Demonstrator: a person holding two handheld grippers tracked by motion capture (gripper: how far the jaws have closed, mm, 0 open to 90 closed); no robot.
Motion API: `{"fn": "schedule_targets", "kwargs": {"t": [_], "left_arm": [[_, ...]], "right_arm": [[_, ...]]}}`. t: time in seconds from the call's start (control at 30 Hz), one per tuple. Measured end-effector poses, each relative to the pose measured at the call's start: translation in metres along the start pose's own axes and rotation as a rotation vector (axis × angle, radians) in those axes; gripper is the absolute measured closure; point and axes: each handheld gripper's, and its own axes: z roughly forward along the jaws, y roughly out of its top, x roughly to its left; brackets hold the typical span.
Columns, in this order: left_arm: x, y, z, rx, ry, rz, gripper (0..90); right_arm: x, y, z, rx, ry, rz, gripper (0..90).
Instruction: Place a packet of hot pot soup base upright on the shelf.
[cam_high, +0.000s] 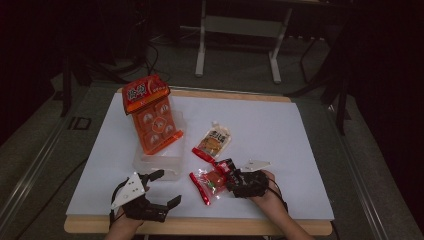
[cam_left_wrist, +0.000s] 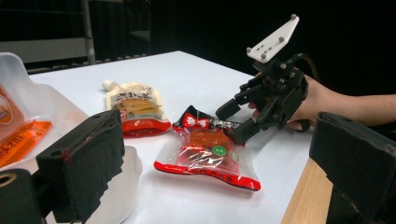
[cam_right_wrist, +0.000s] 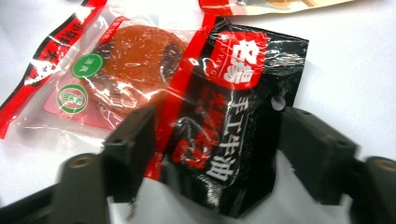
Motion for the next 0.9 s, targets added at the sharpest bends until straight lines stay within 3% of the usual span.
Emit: {"fn": "schedule_targets", "kwargs": {"t": [0.17,0.33,0.47,0.9], "left_arm": [[-0.001,0.000,0.001,0.004,0.001,0.016,3.7],[0.000,-0.001,0.001,-0.001,0.002,0.005,3.7],[0.000,-0.002,0.001,0.003,-0.002,0.001,3.7],[0.003,-0.002,0.001,-0.008,-0.011,-0.019,3.7]], "right_arm": [[0.003,0.001,-0.003,0.017,-0.004,-0.011,48.0],[0.000,0.002,-0.005,0.034,0.056,0.009,73.4],[0.000,0.005,-0.005,0.057,0.066,0.020,84.4],[0.008,0.014,-0.024,0.003,0.054,-0.040,87.3]]}}
